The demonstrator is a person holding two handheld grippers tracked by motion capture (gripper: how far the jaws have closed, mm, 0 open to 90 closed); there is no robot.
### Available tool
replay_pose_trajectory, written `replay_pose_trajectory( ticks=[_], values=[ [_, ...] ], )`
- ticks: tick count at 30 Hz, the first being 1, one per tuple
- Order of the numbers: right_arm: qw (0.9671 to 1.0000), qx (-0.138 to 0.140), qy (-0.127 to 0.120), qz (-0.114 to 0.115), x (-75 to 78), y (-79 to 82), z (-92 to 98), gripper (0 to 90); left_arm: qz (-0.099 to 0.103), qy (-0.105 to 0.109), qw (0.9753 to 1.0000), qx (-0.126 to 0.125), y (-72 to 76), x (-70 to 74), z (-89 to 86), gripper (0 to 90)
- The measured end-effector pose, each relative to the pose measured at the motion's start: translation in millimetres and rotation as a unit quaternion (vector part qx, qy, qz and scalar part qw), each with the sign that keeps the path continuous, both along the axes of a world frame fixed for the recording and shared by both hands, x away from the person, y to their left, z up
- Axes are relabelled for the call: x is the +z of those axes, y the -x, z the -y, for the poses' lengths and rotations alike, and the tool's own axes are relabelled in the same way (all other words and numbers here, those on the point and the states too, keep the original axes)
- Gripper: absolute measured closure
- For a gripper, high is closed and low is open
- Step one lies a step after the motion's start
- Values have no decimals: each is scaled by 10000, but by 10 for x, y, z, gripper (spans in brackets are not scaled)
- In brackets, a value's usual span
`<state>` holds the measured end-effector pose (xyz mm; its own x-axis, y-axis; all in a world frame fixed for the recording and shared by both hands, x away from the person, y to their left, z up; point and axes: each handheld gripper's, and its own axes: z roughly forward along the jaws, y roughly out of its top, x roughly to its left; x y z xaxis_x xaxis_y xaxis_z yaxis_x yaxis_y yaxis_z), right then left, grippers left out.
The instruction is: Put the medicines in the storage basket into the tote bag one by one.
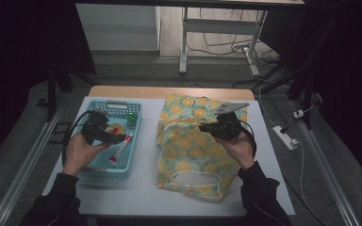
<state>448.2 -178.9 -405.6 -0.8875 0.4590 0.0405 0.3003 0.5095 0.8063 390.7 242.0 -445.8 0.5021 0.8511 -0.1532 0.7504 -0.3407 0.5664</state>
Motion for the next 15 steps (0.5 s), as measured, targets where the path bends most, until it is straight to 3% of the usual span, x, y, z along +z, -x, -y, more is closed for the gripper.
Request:
replay_pose_trajectory(
  ticks=[15],
  values=[
    [10000,-18,-30,21,4,1,5,900,298,181,9980,-527,209,151,308,202]
  ],
)
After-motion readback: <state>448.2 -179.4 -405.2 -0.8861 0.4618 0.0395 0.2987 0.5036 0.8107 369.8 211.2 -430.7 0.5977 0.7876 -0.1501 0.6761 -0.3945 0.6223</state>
